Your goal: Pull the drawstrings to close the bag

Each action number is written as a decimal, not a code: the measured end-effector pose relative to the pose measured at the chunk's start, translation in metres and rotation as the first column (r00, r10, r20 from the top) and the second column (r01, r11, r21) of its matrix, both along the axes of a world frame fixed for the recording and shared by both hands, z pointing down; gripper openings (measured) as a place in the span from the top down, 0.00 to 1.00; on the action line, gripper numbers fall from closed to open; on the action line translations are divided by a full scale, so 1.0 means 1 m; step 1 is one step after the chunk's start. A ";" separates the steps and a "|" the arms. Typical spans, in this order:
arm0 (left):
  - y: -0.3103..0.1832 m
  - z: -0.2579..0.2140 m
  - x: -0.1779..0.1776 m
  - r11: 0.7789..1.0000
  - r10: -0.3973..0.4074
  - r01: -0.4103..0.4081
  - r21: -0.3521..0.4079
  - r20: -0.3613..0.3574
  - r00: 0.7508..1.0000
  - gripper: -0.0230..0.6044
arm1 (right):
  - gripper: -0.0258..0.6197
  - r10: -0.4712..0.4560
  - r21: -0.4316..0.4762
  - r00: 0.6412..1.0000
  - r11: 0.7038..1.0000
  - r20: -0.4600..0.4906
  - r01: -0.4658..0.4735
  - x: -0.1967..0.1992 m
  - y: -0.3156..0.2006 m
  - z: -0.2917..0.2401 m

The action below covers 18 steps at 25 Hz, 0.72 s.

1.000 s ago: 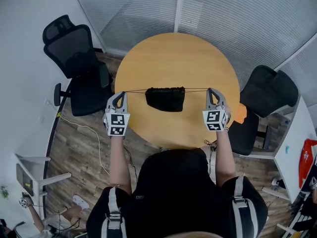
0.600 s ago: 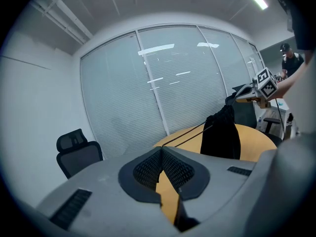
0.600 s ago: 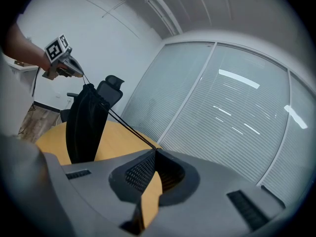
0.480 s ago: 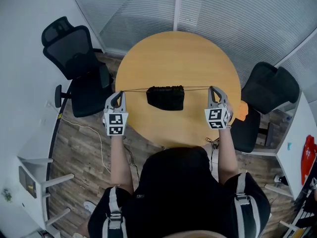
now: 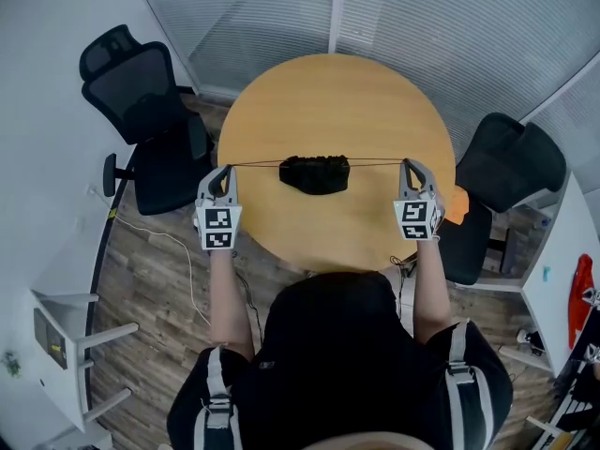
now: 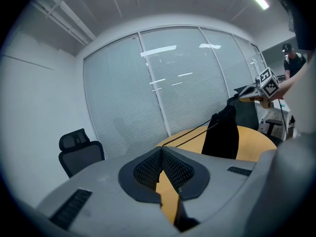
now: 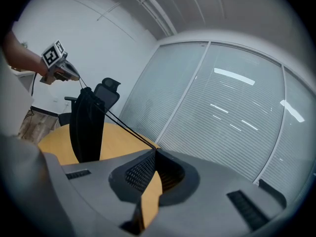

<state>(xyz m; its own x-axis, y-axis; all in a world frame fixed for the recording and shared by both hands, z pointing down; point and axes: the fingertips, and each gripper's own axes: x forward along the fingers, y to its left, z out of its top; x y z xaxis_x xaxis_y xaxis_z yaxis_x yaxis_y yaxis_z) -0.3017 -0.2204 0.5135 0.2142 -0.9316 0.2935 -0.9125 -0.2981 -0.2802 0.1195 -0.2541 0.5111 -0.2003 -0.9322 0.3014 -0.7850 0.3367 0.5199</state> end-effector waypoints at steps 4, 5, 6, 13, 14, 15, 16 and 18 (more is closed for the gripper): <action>0.001 -0.001 0.004 1.000 -0.003 0.003 0.003 -0.002 1.000 0.94 | 0.87 0.017 -0.003 1.000 1.000 -0.005 -0.017 0.012 0.001 0.001; 0.002 -0.002 0.004 1.000 -0.005 0.005 0.005 -0.002 1.000 0.94 | 0.87 0.019 -0.003 1.000 1.000 -0.003 -0.019 0.015 0.001 0.001; 0.002 -0.003 0.004 1.000 -0.008 0.008 0.007 -0.002 1.000 0.94 | 0.87 0.020 -0.002 1.000 1.000 0.001 -0.020 0.017 0.001 0.000; -0.001 -0.008 0.003 0.999 -0.035 0.035 0.018 -0.006 0.999 0.94 | 0.87 0.035 0.004 0.996 0.999 0.082 -0.035 0.029 -0.005 -0.008; -0.002 -0.008 0.003 0.999 -0.039 0.039 0.018 -0.005 0.999 0.94 | 0.87 0.039 0.004 0.995 0.999 0.090 -0.039 0.031 -0.006 -0.008; -0.003 -0.009 0.003 0.999 -0.044 0.044 0.019 -0.004 0.999 0.94 | 0.87 0.042 0.005 0.995 0.999 0.095 -0.043 0.033 -0.007 -0.009; -0.003 -0.010 0.003 0.999 -0.049 0.049 0.021 -0.003 0.999 0.94 | 0.87 0.045 0.006 0.994 0.999 0.096 -0.046 0.035 -0.007 -0.009; -0.005 -0.013 0.003 0.998 -0.059 0.059 0.025 -0.003 0.998 0.94 | 0.87 0.050 0.007 0.994 0.999 0.096 -0.051 0.039 -0.008 -0.009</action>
<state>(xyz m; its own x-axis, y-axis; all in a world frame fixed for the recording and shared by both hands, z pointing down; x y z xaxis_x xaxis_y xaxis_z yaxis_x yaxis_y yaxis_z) -0.2989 -0.2256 0.5003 0.1595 -0.9498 0.2693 -0.9288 -0.2368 -0.2851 0.1587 -0.2624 0.5019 -0.1802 -0.9447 0.2741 -0.8470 0.2907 0.4450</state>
